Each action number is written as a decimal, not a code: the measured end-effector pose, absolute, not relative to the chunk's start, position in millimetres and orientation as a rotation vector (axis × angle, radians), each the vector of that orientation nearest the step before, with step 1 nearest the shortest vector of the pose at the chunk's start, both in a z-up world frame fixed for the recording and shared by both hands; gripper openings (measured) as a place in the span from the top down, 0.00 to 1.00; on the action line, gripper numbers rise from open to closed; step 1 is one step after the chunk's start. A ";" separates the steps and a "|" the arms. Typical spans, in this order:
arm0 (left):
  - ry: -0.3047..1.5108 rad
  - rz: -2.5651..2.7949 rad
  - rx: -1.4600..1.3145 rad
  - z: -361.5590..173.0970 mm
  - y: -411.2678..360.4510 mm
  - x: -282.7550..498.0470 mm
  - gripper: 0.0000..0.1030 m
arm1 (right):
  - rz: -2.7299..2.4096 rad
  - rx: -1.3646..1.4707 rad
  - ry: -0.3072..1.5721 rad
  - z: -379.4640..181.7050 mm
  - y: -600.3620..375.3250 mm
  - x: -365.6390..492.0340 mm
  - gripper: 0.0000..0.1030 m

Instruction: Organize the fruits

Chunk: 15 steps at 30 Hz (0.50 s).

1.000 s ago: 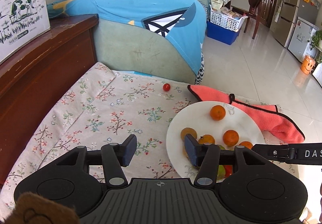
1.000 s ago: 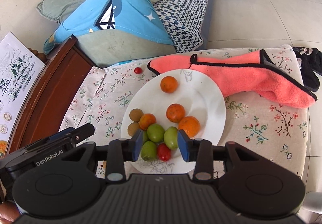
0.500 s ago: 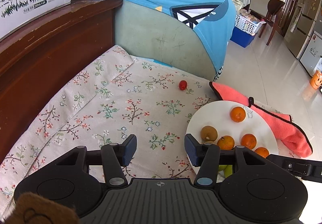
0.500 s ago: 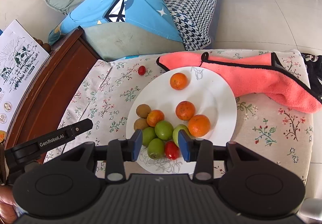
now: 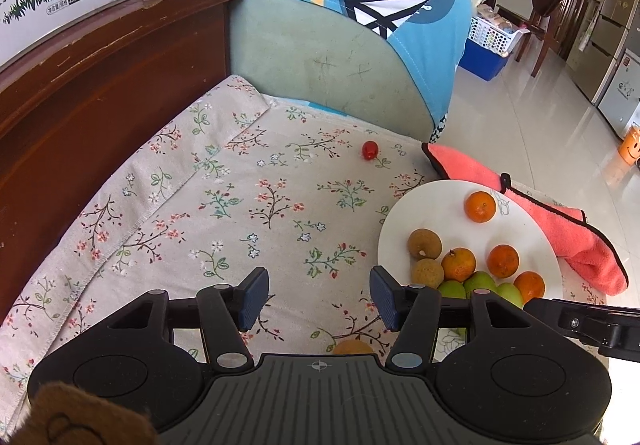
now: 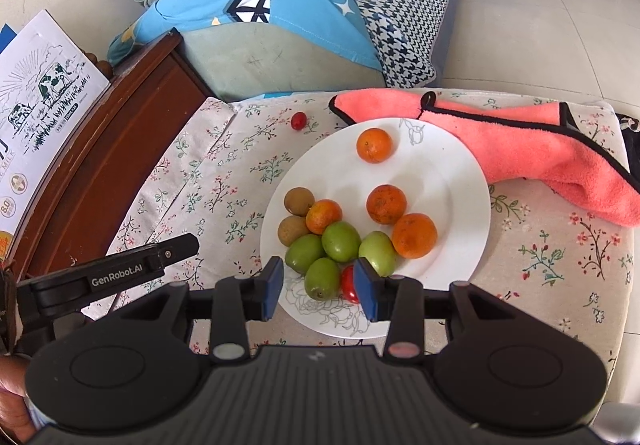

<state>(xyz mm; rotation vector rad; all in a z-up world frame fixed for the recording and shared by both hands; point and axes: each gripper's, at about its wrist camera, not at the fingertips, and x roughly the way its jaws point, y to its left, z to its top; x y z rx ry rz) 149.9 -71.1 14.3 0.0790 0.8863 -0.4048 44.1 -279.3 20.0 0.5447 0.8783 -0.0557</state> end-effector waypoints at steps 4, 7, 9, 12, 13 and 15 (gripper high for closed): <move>0.877 -0.379 0.066 12.9 -74.4 160.8 0.46 | -0.055 0.543 0.871 20.2 -278.5 46.2 0.60; 0.878 -0.361 0.040 10.7 -76.5 173.5 0.46 | -0.062 0.539 0.877 20.5 -277.9 43.7 0.60; 0.855 -0.363 0.050 9.5 -80.0 179.8 0.46 | -0.057 0.537 0.884 19.8 -278.2 40.4 0.60; 0.835 -0.373 0.075 5.4 -87.9 192.1 0.46 | -0.041 0.506 0.918 14.2 -277.4 41.7 0.60; 0.826 -0.382 0.066 3.7 -89.7 196.2 0.46 | -0.040 0.479 0.925 12.0 -276.9 43.3 0.60; 0.808 -0.405 0.056 -2.0 -96.0 206.8 0.46 | -0.031 0.404 0.926 9.3 -277.5 48.9 0.60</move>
